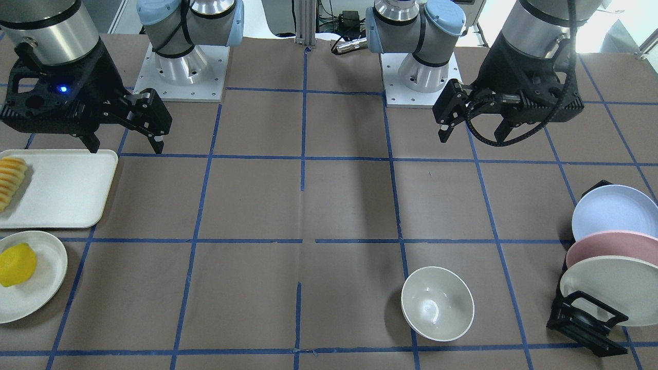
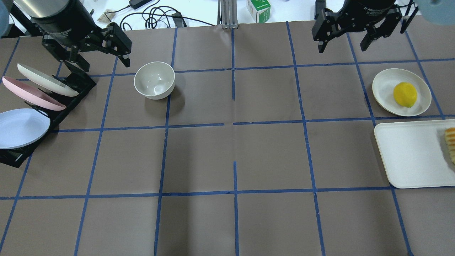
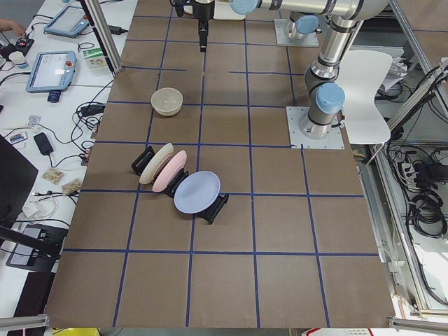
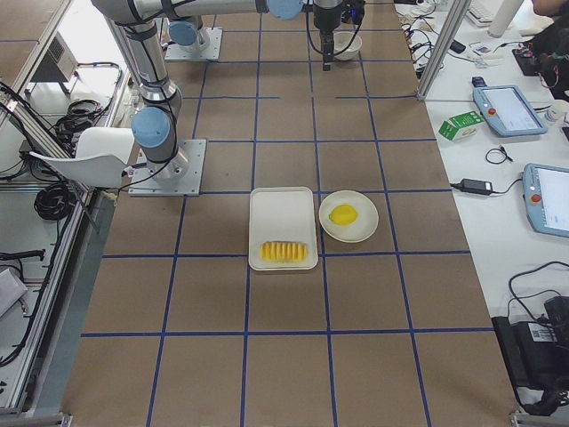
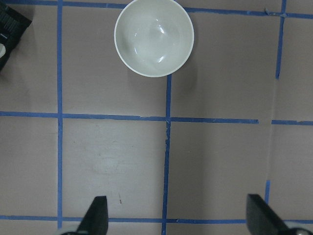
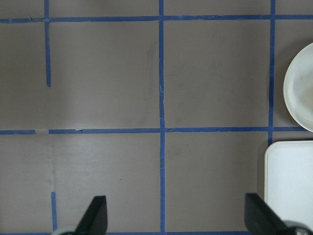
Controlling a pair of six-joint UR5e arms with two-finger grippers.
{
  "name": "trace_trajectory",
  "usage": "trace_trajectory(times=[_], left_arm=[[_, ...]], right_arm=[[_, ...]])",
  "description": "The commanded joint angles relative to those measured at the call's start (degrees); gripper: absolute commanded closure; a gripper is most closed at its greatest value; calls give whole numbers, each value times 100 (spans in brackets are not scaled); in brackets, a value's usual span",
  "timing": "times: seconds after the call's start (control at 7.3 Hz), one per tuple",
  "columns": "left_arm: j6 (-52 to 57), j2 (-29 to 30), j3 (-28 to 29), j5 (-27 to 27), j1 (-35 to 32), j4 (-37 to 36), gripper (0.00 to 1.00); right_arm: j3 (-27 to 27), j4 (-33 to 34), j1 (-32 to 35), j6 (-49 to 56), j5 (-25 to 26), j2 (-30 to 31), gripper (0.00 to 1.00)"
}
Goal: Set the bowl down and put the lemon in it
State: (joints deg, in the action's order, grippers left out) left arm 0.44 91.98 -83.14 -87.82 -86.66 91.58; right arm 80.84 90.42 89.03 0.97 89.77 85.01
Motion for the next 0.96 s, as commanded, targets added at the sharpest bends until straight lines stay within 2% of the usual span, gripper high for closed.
trace_trajectory(times=[0.0, 0.41, 0.55, 0.68, 0.82], left_arm=[[0, -4, -1, -7, 0, 0, 0], [0, 4, -1, -7, 0, 0, 0], [0, 4, -1, -7, 0, 0, 0], [0, -4, -10, -7, 0, 9, 0], [0, -4, -1, -7, 0, 0, 0]], right_arm=[[1, -7, 0, 9, -3, -2, 0], [-25, 11, -183, 288, 111, -54, 0], [-25, -76, -620, 542, 94, -63, 0], [-8, -68, -1155, 1137, 102, -81, 0], [1, 36, -1595, 2335, 111, -220, 0]])
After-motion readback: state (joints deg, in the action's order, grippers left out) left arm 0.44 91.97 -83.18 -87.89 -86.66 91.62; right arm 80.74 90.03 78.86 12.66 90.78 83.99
